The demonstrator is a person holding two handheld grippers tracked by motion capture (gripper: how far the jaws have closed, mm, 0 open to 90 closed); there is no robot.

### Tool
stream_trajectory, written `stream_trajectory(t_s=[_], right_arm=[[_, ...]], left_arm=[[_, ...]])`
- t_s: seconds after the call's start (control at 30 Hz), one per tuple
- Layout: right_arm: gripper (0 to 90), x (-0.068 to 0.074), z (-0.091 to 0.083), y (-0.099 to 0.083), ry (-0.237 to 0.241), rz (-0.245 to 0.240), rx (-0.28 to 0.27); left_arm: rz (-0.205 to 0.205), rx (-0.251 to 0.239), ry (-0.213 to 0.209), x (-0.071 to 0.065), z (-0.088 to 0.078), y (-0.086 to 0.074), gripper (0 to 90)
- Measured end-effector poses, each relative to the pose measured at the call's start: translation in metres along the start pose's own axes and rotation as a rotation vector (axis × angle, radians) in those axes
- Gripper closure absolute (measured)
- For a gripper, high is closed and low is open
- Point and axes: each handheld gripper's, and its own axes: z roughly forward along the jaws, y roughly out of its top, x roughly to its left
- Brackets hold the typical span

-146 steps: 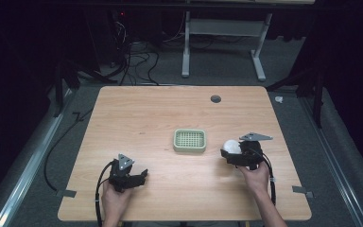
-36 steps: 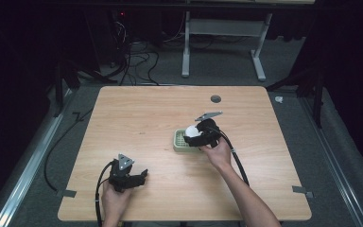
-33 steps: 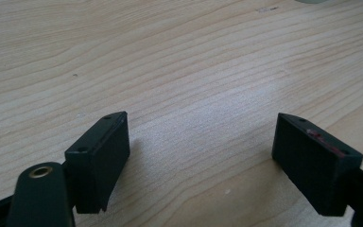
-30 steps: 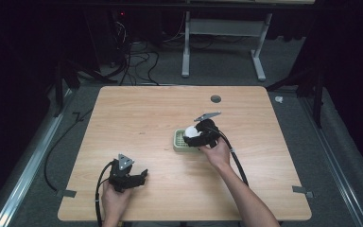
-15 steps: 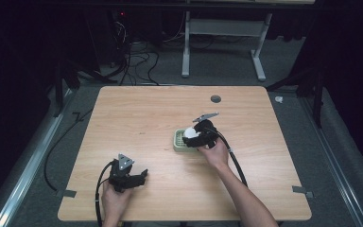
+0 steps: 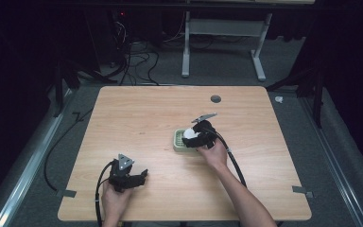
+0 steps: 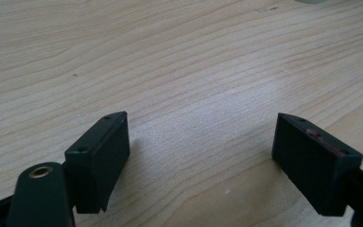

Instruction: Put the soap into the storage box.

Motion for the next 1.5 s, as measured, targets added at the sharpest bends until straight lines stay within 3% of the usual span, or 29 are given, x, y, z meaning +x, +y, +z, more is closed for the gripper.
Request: stream_trajectory(t_s=[0.83, 1.5], right_arm=[[23.5, -0.007, 0.007, -0.005, 0.003, 0.022, 0.028], [25.4, -0.021, -0.032, -0.008, 0.039, 0.067, -0.105]], left_arm=[[0.0, 0.0, 0.0, 0.0, 0.0, 0.0, 20.2], [0.001, 0.0, 0.0, 0.0, 0.0, 0.0, 20.1]])
